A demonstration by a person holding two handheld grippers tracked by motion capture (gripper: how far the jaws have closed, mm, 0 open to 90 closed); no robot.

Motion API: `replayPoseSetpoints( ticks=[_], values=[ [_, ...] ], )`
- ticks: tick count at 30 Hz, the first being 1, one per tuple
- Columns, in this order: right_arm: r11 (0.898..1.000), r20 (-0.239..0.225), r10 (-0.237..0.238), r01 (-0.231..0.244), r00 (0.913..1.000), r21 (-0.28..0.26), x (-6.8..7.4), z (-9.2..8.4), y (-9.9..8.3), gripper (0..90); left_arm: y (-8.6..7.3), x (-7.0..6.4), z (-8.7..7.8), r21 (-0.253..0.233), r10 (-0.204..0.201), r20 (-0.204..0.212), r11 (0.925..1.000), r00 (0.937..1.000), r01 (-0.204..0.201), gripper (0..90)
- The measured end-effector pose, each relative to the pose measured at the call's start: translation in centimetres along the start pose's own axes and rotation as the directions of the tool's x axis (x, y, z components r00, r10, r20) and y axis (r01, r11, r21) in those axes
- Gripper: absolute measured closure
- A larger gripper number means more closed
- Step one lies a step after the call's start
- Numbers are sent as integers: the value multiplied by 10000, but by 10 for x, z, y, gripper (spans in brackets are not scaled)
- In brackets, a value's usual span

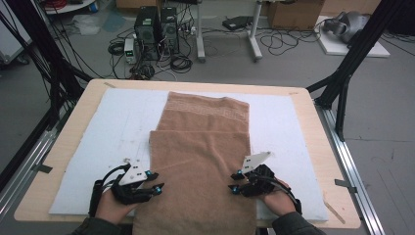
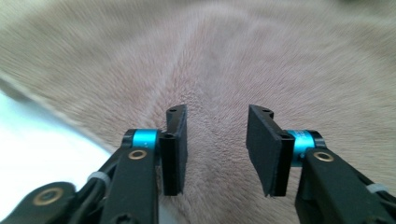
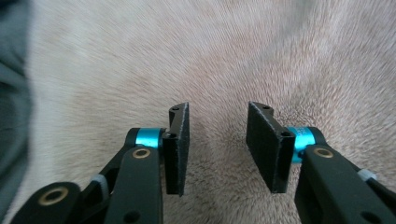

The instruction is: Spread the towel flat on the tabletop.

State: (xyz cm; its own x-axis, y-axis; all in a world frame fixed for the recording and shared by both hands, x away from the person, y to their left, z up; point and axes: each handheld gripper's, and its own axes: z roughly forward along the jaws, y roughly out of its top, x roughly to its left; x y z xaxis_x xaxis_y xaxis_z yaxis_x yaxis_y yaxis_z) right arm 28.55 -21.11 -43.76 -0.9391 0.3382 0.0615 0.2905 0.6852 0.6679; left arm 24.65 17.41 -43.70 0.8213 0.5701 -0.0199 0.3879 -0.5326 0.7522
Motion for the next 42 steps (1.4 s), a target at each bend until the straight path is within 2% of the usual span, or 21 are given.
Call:
replayPoseSetpoints(
  ticks=[1, 3, 5, 7, 8, 11, 15, 16, 18, 19, 20, 22, 24, 29, 31, 32, 33, 34, 35, 36, 42],
  values=[
    [9996, 21, 84, -83, 10000, -259, 0, 1, -1, 649, -3, -1, 5, 173, 200, 30, 9996, 9998, -200, 669],
    [9994, 11, -53, 53, 10000, -354, 2, 1, -3, 768, -7, -3, 4, -218, 302, 138, 9993, 9994, -298, 801],
    [9992, -70, -243, 240, 9997, -315, 5, 1, -3, 835, -11, -6, 2, -351, 556, 181, 9979, 9983, -549, 855],
    [9989, -115, -397, 395, 9991, -233, 8, 2, -1, 846, -15, -7, -2, -465, 431, 219, 9980, 9988, -420, 868],
    [9988, -201, -441, 437, 9988, -209, 10, 1, 0, 847, -18, -9, -5, -527, 305, 228, 9982, 9993, -292, 870],
    [9980, -491, -616, 608, 9969, -169, 20, -1, 0, 849, -25, -19, -16, -435, 535, 140, 9977, 9985, -528, 871],
    [9939, -1012, -1094, 1072, 9888, -270, 45, -9, 1, 823, -31, -37, -36, -621, 645, 407, 9961, 9971, -619, 868],
    [9925, -1017, -1171, 1128, 9879, -465, 51, -13, 2, 749, -32, -41, -42, -852, 580, 514, 9949, 9970, -535, 856],
    [9885, -1188, -1054, 910, 9873, -1212, 57, -24, 2, 682, -29, -41, -53, -1296, 322, 798, 9913, 9963, -216, 772],
    [9834, -914, -1053, 901, 9902, -1573, 57, -28, 2, 655, -27, -40, -56, -1440, 268, 687, 9894, 9973, -167, 728],
    [9838, -597, -932, 827, 9939, -1591, 54, -33, 2, 657, -23, -37, -58, -1556, 235, 549, 9877, 9982, -147, 689],
    [9897, 25, -724, 721, 9974, -1236, 44, -36, 2, 644, -16, -29, -58, -1566, 333, 258, 9872, 9991, -289, 668],
    [9932, 350, -492, 526, 9982, -1037, 31, -34, 2, 635, -9, -18, -51, -1390, 440, 41, 9894, 9990, -430, 630],
    [9984, 321, -106, 124, 9994, -560, 3, -19, 5, 597, -1, 13, -19, -789, 64, -265, 9969, 9996, -84, 585],
    [9991, 208, 39, -31, 9998, -413, -3, -12, 7, 615, -2, 18, -6, -340, -11, -75, 9994, 10000, 9, 593],
    [9996, 156, 66, -62, 9999, -263, -5, -9, 7, 657, -4, 19, -1, -22, -36, 273, 10000, 9996, 36, 639],
    [10000, -34, -21, 20, 10000, -65, -5, -5, 6, 716, -6, 17, 3, 82, 56, 221, 9999, 9997, -58, 708],
    [9998, -107, -132, 134, 9999, 159, -3, -1, 6, 779, -7, 15, 2, -88, 139, 100, 9999, 9999, -138, 740],
    [9995, -55, -200, 202, 9998, 262, -1, 1, 5, 819, -8, 13, 1, -143, 214, 66, 9997, 9997, -213, 823],
    [9994, -46, -341, 341, 9994, 43, 2, 2, 4, 852, -9, 11, 0, -172, 252, 33, 9995, 9997, -251, 852],
    [9987, -405, -510, 512, 9979, 36, 14, -2, 1, 871, -20, 0, -12, -304, 330, 78, 9990, 9994, -328, 874]
  ],
)
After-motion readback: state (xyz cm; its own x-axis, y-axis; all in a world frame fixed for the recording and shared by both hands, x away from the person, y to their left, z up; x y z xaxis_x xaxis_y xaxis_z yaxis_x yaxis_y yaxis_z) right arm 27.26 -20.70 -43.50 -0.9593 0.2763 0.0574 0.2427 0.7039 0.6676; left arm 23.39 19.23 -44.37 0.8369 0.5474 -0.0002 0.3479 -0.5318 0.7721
